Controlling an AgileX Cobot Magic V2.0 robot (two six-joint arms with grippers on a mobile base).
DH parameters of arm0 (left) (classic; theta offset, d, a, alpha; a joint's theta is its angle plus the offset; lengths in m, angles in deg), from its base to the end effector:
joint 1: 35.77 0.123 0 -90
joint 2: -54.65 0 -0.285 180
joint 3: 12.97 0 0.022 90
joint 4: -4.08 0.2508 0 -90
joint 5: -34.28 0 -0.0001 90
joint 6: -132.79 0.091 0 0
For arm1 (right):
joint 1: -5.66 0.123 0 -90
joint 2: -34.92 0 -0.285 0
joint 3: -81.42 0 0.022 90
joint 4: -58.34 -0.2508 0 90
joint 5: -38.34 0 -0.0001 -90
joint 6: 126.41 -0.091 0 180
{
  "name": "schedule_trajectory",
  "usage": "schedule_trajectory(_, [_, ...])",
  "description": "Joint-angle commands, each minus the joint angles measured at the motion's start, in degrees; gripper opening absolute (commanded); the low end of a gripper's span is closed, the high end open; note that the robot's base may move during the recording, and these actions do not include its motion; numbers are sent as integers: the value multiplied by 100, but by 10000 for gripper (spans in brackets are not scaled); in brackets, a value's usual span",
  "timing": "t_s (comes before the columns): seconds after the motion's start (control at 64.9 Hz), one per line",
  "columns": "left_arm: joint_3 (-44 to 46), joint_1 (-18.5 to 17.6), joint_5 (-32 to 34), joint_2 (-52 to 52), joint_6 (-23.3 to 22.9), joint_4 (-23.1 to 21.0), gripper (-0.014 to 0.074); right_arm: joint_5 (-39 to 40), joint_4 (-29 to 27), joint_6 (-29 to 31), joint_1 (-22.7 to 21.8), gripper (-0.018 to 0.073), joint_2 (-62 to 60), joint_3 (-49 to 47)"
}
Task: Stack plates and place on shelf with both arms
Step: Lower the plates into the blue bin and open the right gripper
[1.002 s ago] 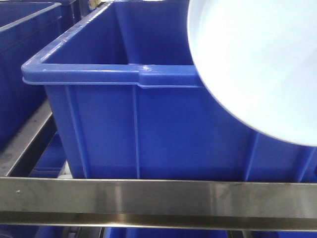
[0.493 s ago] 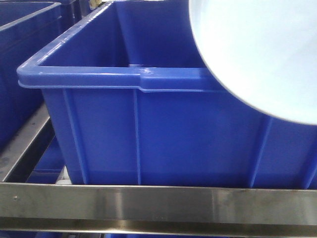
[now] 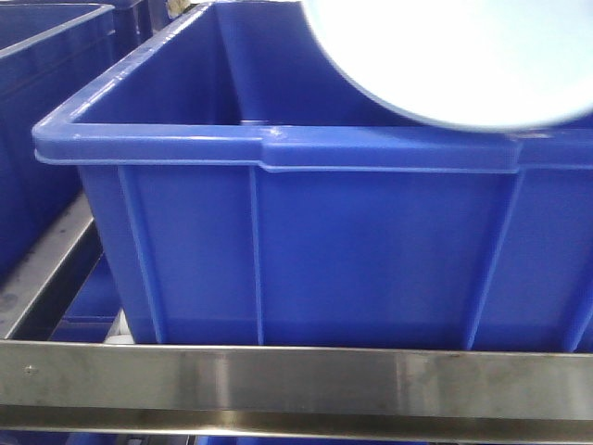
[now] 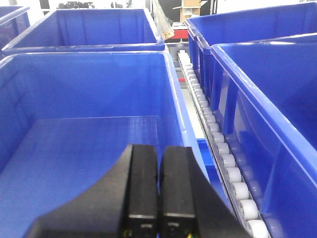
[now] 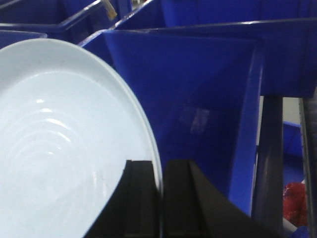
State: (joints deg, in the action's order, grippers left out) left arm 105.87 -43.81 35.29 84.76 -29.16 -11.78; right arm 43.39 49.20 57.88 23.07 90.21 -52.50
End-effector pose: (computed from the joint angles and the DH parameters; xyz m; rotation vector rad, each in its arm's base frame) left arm 0.0948 -0.0130 0.2818 0.1368 1.5706 -0.0762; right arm 0.1706 0.0522 0.3192 -0.1749 1.6808 0.2797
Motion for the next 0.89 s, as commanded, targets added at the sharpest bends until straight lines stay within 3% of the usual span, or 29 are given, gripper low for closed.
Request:
schedule_trajectory(0.0, [171, 0, 458, 39, 5, -2, 83, 785, 21, 5, -18, 58, 625, -576])
schedule_trajectory(0.216, [171, 0, 458, 39, 5, -2, 83, 1047, 21, 5, -18, 91, 2054, -1394])
schedule_trajectory(0.447, [171, 0, 458, 39, 5, -2, 83, 841, 15, -76, -18, 377, 2437, -1701])
schedule_trajectory(0.632, [171, 0, 458, 39, 5, -2, 83, 716, 21, 61, -47, 300, 2237, -1679])
schedule_trajectory(0.878, [171, 0, 458, 39, 5, -2, 83, -240, 51, 970, -54, 116, 1693, -1679])
